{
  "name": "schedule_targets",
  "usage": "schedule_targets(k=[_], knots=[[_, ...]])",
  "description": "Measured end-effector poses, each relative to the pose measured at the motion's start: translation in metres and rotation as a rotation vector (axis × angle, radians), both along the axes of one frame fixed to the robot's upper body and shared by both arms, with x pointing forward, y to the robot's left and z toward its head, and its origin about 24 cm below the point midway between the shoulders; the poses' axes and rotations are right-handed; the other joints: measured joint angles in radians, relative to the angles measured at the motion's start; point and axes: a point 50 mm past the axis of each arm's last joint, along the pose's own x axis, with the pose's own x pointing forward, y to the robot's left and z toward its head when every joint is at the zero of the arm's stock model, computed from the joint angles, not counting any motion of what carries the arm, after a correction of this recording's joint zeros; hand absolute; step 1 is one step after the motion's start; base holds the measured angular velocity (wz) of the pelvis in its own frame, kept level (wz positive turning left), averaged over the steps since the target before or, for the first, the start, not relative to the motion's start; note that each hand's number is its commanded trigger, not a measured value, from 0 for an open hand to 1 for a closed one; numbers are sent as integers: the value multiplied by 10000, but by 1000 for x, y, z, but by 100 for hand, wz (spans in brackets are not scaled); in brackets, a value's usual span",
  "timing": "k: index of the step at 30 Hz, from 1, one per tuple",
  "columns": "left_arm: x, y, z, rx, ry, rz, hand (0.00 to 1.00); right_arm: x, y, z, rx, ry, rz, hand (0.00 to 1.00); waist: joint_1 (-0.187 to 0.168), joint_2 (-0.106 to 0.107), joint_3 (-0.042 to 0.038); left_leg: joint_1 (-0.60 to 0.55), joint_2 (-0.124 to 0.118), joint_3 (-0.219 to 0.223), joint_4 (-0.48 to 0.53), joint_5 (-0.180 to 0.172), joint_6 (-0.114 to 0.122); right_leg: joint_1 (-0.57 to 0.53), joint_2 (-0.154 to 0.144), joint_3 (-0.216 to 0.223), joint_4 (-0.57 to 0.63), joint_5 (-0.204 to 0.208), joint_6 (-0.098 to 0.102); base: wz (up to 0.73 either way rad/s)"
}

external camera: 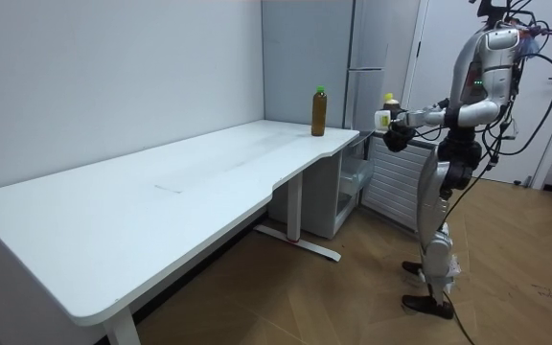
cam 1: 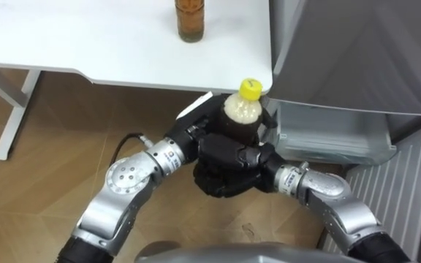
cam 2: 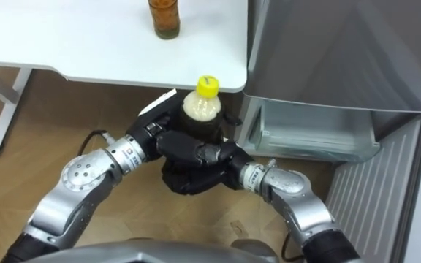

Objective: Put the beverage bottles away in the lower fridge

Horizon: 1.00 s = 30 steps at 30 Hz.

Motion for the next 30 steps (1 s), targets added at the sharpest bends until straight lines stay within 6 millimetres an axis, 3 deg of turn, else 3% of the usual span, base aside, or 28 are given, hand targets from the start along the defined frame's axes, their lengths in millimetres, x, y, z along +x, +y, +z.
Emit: schedule_targets(k=[12,17,22,30], knots=[[5,2,16,75,-875,386,0,-1,1,1,216,-10,101,100,47,12,0,38,15,-3,-6,-1,-1,38,13,-12,25,2,-3,0],[9,2,52,-648,-2896,744,0,-8,-3,-5,-59,263,191,100,227,28,3,81,23,-22,-26,-1,-2,54,19,-18,42,10,-13,0],[13,6,65,-878,-3500,1423,0,-8,-5,-5,-92,240,162,100,332,87,10,203,17,-68,-157,-1,-2,180,23,-18,30,9,-11,0],[18,33,101,-1287,-5175,3382,0,-10,-16,-7,-410,254,-60,100,503,123,4,260,16,-100,-119,2,-3,273,36,-40,-131,20,-18,0]])
